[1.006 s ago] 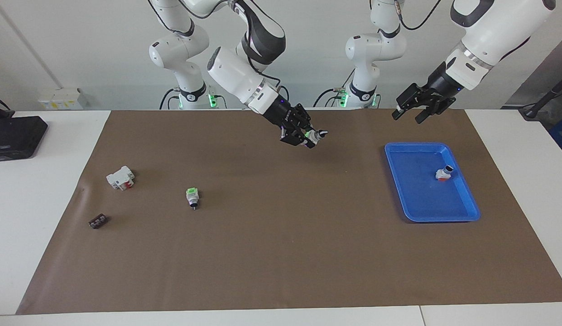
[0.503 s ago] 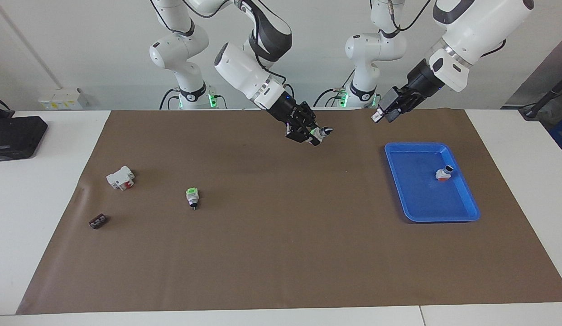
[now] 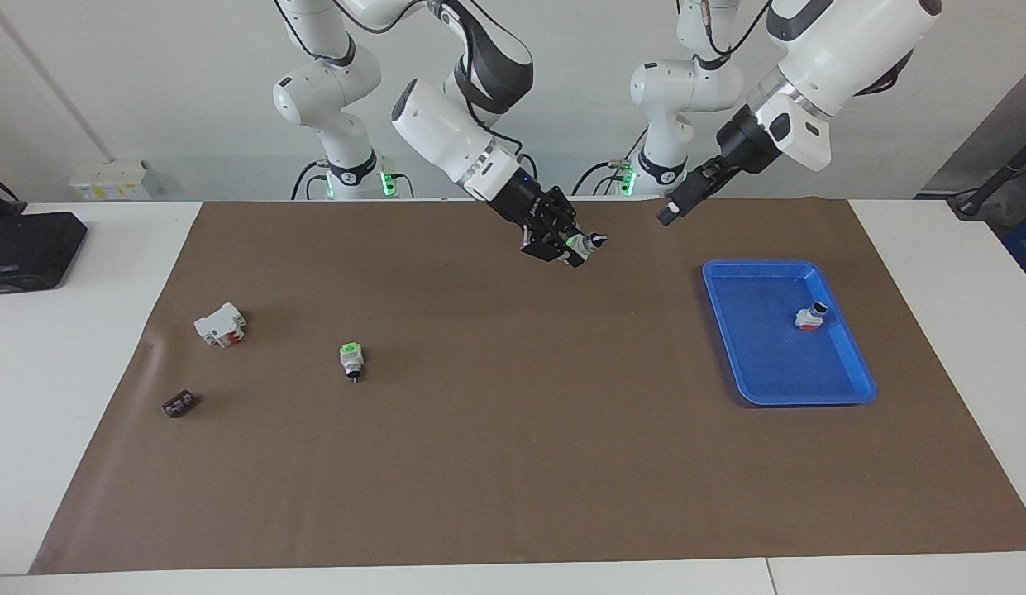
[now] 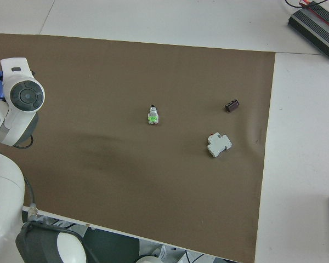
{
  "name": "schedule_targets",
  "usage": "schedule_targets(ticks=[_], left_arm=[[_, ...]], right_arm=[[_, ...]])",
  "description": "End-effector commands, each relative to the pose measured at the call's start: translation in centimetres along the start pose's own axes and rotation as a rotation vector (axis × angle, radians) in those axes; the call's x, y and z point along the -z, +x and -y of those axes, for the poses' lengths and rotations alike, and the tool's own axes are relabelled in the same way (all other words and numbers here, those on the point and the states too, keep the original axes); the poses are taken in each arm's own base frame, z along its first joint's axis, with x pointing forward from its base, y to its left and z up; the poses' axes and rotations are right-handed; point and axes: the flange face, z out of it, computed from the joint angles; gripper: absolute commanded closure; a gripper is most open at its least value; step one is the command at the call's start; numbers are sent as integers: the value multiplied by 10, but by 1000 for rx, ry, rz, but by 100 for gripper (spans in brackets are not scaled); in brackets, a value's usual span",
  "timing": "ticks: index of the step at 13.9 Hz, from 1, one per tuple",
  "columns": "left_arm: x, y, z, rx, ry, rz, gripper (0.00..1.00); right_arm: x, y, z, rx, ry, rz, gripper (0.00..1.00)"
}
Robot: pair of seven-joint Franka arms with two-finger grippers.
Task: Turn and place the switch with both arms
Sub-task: 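Carry the switch toward the tray while the left gripper reaches toward it, then close the left gripper on the switch held by the right gripper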
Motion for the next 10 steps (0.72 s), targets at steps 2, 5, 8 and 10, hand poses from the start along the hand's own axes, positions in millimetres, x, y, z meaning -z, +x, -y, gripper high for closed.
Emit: schedule_targets(ticks=[2, 5, 8, 10], left_arm=[[-13, -19, -4, 192, -2, -76, 57], [-25, -33, -5, 250, 16, -120, 57], [-33, -29, -6, 343, 26, -148, 58], [-36, -24, -5, 380, 40, -149, 59]], right_arm=[[-1, 3, -2, -25, -16, -13, 100], [-1, 3, -2, -25, -16, -13, 100], [-2, 3, -1, -24, -17, -12, 100], [-1, 3, -3, -25, -31, -13, 100]])
